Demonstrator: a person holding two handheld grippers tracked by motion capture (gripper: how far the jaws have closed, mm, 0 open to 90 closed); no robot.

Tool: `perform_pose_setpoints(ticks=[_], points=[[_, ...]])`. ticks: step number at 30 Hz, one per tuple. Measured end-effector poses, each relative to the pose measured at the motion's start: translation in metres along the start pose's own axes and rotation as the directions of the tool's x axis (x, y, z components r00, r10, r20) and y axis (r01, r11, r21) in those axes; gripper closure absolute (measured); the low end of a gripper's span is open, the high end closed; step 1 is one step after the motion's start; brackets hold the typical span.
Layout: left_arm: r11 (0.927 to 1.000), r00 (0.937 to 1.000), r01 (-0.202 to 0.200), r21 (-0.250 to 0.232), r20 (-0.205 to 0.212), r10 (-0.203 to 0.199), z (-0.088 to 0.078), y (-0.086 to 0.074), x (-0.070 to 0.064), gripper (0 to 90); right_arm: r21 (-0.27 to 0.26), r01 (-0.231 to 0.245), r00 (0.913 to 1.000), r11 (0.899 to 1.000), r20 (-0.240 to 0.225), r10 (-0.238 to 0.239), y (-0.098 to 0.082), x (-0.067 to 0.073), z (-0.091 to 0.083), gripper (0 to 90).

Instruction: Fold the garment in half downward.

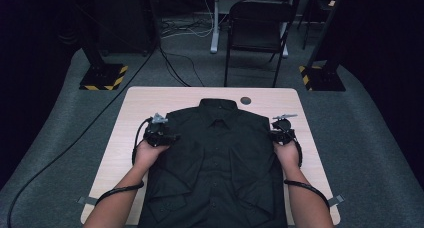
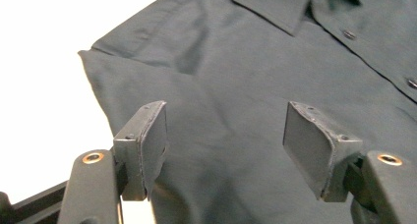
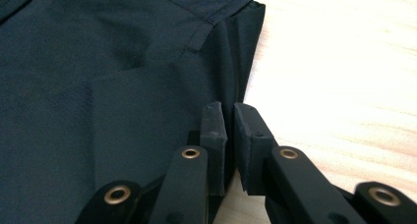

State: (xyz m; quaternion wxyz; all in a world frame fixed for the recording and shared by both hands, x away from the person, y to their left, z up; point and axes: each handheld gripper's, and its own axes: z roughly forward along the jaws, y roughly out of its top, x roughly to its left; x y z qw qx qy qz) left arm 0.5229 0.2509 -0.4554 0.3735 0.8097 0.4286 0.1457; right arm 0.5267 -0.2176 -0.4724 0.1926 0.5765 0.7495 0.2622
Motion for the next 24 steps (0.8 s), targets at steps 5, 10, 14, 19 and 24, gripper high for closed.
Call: perform_pose_setpoints(ticks=[5,10,14,19,24], points=[[0.9986,0.9975,0.050,0.015,-0.050,-0.049,0.001,0.005,0.017,35.0,-0.005,-0.012,0.9999,1.000,-0.005,0.012,-0.001,-0.001,0.000,82.7],[0.9949,0.9929,0.096,0.029,-0.073,-0.094,0.006,0.004,0.027,36.7,-0.010,-0.010,0.9999,1.000,-0.003,0.010,-0.002,-0.001,0.000,82.5],[0.9921,0.9900,0.121,0.034,-0.077,-0.118,0.010,0.003,0.031,37.6,-0.011,-0.012,0.9999,1.000,-0.007,0.012,-0.002,-0.001,0.000,81.8],[0.9874,0.9858,0.152,0.043,-0.078,-0.149,0.014,0.003,0.036,38.2,-0.011,-0.006,1.0000,1.000,-0.004,0.006,-0.002,-0.001,0.000,81.7],[0.9858,0.9847,0.157,0.060,-0.086,-0.152,0.019,0.004,0.039,42.0,-0.012,-0.006,1.0000,1.000,-0.002,0.006,-0.002,-0.001,0.000,81.1]])
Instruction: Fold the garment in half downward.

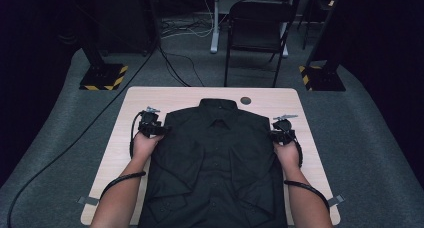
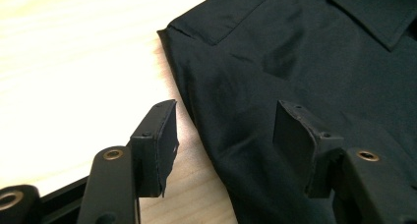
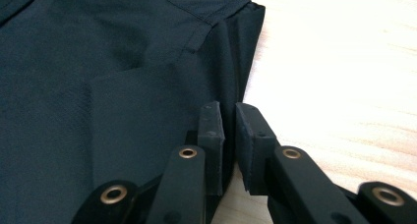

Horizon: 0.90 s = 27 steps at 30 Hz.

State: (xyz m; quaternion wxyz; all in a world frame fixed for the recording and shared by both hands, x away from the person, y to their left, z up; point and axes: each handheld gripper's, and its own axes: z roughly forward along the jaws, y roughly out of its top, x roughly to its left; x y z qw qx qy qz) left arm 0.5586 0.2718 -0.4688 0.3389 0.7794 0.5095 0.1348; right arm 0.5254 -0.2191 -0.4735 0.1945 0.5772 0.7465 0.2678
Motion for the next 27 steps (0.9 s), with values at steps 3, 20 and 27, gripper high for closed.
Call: perform_pose_setpoints(ticks=[3,20,27], points=[[0.9999,1.0000,0.002,0.015,-0.001,-0.002,0.004,0.000,0.001,46.1,-0.001,0.001,1.0000,1.000,-0.003,-0.001,0.000,-0.001,0.000,80.5],[0.9971,0.9985,-0.051,0.057,-0.016,0.052,0.011,0.002,-0.006,64.3,0.027,-0.027,0.9989,0.999,-0.036,0.028,0.003,-0.006,0.001,76.4],[0.9962,0.9980,-0.048,0.073,0.044,0.045,0.012,0.004,-0.006,83.6,0.021,-0.035,0.9974,0.999,-0.061,0.037,0.003,-0.003,0.001,88.3]])
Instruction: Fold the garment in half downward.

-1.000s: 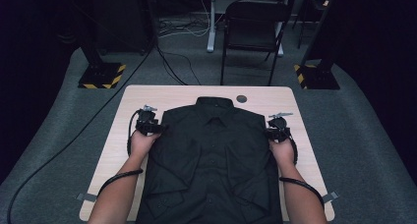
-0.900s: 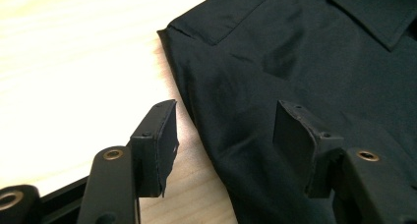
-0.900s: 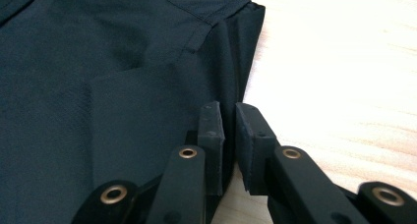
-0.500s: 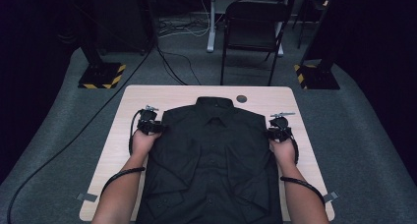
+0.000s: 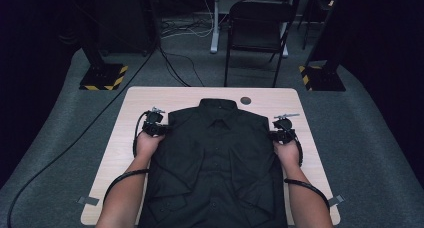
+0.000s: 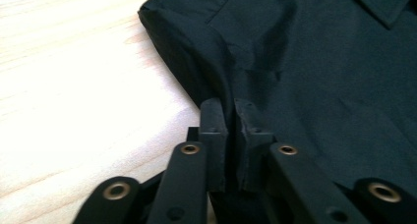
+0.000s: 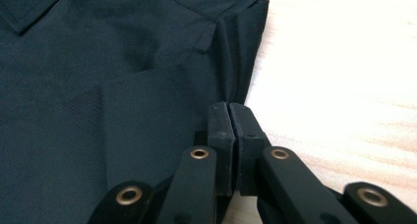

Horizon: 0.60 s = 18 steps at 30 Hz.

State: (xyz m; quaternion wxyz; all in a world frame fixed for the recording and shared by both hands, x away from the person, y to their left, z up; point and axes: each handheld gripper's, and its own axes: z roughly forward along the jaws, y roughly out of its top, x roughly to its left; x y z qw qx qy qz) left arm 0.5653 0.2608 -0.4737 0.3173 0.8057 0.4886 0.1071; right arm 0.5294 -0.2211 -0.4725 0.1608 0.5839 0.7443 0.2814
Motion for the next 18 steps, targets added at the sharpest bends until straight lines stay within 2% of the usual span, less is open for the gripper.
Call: perform_pose_setpoints(ticks=[6,7,8,15,18], points=[[0.9999,0.9998,-0.009,-0.015,0.017,0.009,-0.005,0.002,-0.001,86.9,-0.024,0.002,1.0000,1.000,-0.007,-0.002,0.000,-0.001,-0.003,88.9],[0.9987,0.9995,-0.017,-0.049,0.024,0.018,-0.014,0.006,-0.002,86.9,-0.024,0.002,1.0000,1.000,-0.007,-0.002,0.000,-0.001,-0.003,88.9],[0.9980,0.9995,-0.017,-0.060,0.024,0.018,-0.017,0.006,-0.002,87.3,-0.056,-0.004,0.9996,0.998,-0.027,0.002,0.002,-0.003,-0.011,88.9],[0.9922,0.9981,-0.055,-0.112,0.020,0.058,-0.036,0.012,-0.007,87.8,-0.131,0.011,0.9976,0.991,-0.067,-0.020,0.009,-0.002,-0.033,89.3],[0.9920,0.9993,-0.035,-0.121,0.011,0.036,-0.040,0.008,-0.002,88.1,-0.151,0.009,0.9971,0.988,-0.074,-0.020,0.009,-0.004,-0.038,89.9]])
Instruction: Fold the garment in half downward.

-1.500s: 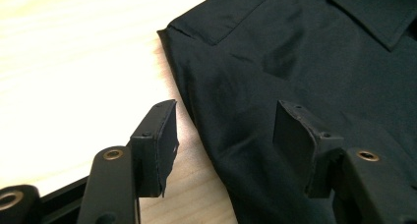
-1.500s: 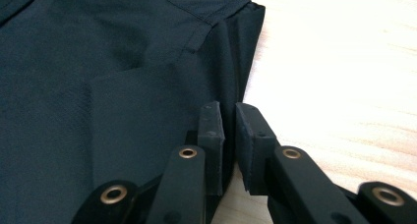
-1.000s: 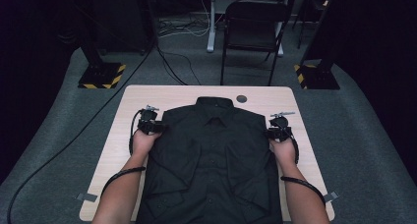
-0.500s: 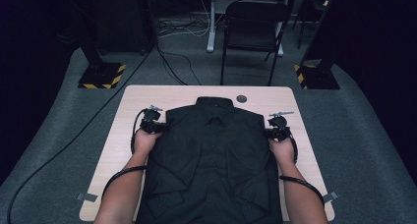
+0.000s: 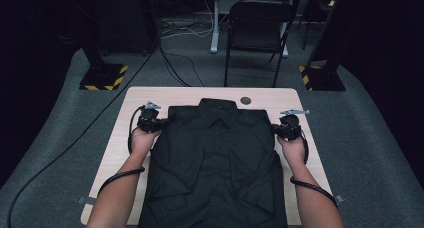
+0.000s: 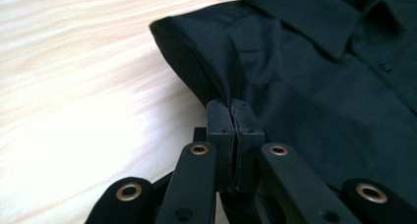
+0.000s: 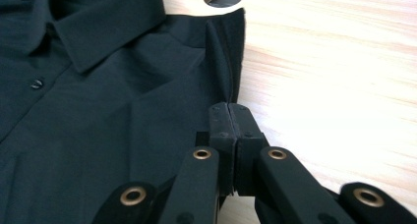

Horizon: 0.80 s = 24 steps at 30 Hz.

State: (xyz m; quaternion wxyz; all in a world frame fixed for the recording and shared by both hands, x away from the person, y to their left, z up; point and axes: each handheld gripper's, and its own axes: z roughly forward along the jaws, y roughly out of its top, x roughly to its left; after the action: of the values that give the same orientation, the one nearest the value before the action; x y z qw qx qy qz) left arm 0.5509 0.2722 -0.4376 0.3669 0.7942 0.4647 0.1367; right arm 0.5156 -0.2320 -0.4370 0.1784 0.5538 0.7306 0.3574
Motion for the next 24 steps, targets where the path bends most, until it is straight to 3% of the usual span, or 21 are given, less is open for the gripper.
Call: perform_pose_setpoints(ticks=[4,8,15,24], points=[[0.9983,0.9982,0.059,0.001,0.002,-0.059,0.001,-0.011,0.008,88.2,0.016,-0.028,0.9995,0.999,0.016,0.027,-0.009,-0.009,0.001,90.0],[0.9990,0.9991,0.042,-0.018,0.000,-0.042,-0.003,-0.010,0.006,88.2,0.015,-0.026,0.9994,1.000,0.022,0.025,-0.010,-0.007,0.001,90.0],[0.9978,0.9979,0.065,-0.011,0.008,-0.065,-0.003,-0.014,0.009,88.2,0.003,-0.019,0.9996,1.000,0.020,0.019,-0.010,-0.006,-0.005,90.0],[0.9956,0.9988,0.048,-0.081,-0.001,-0.048,-0.022,0.016,0.009,88.0,-0.041,-0.008,0.9999,0.999,0.014,0.008,0.018,-0.006,-0.019,90.0]])
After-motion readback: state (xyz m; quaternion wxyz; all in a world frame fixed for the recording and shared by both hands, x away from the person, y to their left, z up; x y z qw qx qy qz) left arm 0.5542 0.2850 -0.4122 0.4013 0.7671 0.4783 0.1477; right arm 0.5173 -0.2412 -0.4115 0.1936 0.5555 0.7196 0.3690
